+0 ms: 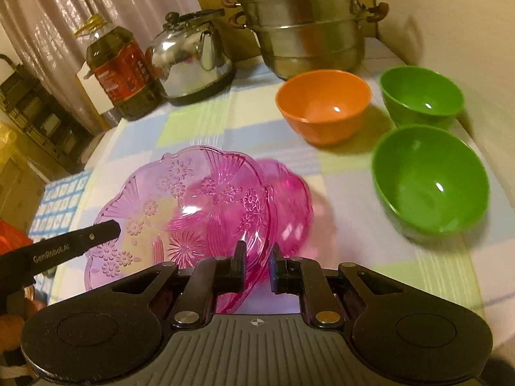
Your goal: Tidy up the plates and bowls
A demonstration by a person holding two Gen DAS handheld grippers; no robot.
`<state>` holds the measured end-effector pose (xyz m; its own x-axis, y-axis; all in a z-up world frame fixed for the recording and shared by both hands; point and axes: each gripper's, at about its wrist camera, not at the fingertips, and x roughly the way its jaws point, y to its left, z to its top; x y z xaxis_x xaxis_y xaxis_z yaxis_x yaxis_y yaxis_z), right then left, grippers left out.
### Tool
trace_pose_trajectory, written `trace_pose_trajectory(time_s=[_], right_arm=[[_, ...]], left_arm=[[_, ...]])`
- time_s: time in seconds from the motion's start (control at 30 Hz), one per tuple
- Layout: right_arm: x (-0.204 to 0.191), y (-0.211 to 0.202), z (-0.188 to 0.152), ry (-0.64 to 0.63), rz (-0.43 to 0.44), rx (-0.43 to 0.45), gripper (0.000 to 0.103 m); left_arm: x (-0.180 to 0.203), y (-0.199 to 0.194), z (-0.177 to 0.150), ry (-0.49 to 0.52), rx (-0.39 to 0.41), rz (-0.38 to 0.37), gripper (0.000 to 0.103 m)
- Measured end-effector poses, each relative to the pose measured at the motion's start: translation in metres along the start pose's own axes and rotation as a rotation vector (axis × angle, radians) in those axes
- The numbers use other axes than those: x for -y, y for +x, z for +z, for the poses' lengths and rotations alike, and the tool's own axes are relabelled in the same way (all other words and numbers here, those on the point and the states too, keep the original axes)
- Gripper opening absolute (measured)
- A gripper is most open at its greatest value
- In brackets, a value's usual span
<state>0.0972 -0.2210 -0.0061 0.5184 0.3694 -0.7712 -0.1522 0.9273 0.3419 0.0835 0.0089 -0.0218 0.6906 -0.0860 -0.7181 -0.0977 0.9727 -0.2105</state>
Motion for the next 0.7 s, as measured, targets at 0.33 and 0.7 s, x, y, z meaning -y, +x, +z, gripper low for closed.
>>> trace_pose_trajectory(time_s=[0.33,0.7], right_arm=[[0.005,-0.025,-0.041,-0.025,-0.016,-0.026,0.014],[0.011,-0.022,-0.04,-0.011,-0.013,-0.021,0.014]], left_arm=[[0.005,-0.022,-0.044,-0.001,-0.039,-0.004,0.01],[0.009,-0.013,-0.038,0.006,-0.043,-0.005,0.01]])
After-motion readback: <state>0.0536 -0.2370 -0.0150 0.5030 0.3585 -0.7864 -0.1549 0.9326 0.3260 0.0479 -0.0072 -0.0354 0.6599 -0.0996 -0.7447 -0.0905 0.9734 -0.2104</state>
